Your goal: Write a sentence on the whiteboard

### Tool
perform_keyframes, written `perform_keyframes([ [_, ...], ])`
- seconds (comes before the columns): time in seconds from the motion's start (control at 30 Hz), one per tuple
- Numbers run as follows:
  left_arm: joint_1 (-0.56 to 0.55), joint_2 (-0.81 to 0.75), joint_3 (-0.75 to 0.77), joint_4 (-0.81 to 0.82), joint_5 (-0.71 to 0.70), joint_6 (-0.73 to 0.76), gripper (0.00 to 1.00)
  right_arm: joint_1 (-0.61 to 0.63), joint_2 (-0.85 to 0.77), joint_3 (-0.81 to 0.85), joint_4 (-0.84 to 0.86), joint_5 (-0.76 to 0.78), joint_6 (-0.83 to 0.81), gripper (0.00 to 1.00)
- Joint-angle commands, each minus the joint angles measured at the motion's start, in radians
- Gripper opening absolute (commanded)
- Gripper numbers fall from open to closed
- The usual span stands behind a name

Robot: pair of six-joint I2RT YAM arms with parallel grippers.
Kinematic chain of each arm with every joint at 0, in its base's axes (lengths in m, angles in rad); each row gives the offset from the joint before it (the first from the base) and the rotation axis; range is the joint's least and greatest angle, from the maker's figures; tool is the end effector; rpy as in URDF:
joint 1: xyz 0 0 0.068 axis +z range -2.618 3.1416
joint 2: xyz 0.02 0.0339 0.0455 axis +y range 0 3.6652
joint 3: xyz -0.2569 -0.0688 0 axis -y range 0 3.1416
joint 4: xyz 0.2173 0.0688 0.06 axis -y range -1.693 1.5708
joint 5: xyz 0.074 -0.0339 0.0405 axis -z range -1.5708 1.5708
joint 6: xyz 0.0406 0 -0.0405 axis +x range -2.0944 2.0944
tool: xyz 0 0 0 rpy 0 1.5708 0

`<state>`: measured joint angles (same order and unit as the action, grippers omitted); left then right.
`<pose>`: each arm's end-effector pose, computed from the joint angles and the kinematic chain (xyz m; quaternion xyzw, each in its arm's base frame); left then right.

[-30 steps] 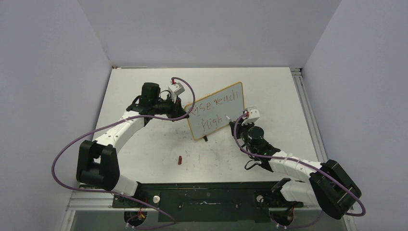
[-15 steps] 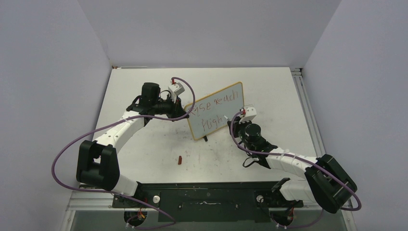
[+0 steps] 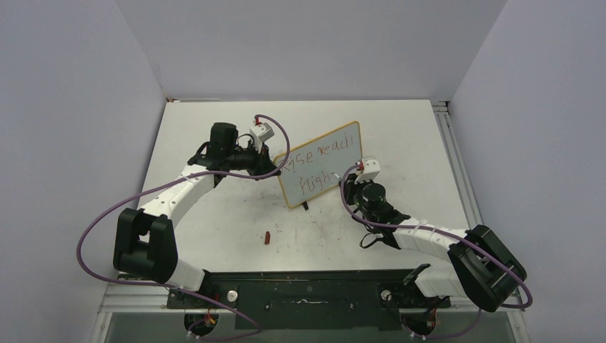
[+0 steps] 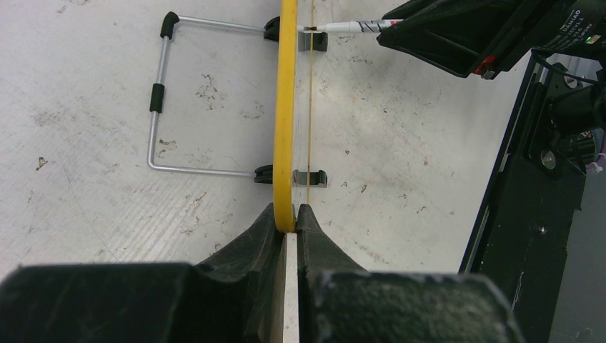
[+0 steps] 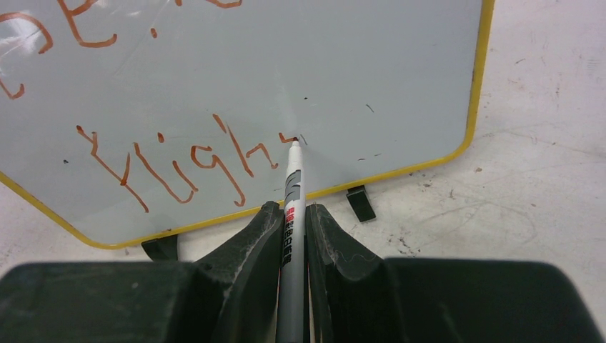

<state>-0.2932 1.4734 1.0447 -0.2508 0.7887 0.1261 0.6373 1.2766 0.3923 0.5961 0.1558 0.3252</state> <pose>0.2764 -0.1135 0.2689 0.3354 0.7804 -0.3787 0.3676 0.1959 0.1372 0.1969 -0.0782 0.7964 0.2208 0.5575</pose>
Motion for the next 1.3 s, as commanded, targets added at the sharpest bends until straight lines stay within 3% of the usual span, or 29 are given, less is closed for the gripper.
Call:
perform_keyframes([
  [0.0,-0.007,-0.014,0.019,-0.021,0.006,0.032,0.00,-0.019,-0.002,0.023,0.044,0.045,0.007,0.05],
  [1.27,-0.007,-0.020,0.019,-0.021,0.009,0.032,0.00,0.001,-0.019,-0.001,0.087,-0.039,0.001,0.05],
])
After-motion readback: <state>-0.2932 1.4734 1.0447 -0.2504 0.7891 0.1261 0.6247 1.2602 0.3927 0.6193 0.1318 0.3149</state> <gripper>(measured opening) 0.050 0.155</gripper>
